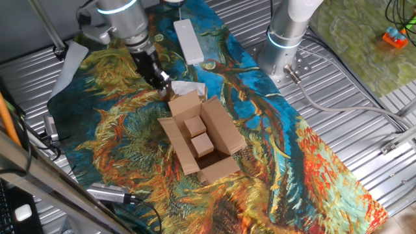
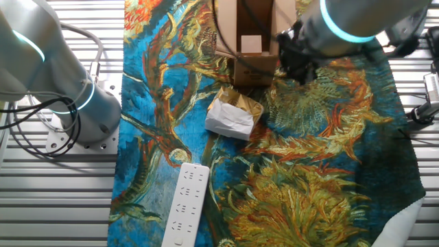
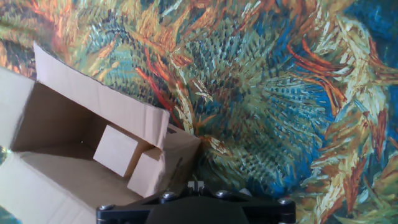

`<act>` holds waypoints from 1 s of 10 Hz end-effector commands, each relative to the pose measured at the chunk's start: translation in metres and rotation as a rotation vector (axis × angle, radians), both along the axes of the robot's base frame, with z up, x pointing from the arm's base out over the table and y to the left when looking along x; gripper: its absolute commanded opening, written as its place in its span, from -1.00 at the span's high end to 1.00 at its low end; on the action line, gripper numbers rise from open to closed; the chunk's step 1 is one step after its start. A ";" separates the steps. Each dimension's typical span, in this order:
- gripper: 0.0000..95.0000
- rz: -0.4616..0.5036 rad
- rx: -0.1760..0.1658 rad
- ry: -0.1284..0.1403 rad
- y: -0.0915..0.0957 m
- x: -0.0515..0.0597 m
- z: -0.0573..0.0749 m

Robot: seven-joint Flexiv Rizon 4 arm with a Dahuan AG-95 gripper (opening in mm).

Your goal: Cover the box

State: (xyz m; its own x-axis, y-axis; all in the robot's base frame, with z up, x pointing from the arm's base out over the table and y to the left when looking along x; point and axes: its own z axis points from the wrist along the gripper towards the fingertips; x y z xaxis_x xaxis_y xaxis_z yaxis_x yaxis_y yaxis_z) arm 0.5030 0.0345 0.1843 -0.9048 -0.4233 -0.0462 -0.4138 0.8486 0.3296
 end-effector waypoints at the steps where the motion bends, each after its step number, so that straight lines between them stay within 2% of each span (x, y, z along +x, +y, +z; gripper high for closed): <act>1: 1.00 -0.105 0.093 0.048 0.001 -0.003 -0.008; 3: 1.00 -0.144 0.110 0.058 0.011 -0.016 -0.015; 5: 1.00 -0.154 0.120 0.066 0.014 -0.019 -0.017; 8: 1.00 -0.202 0.165 0.092 0.015 -0.018 -0.017; 10: 1.00 -0.255 0.198 0.120 0.020 -0.011 -0.018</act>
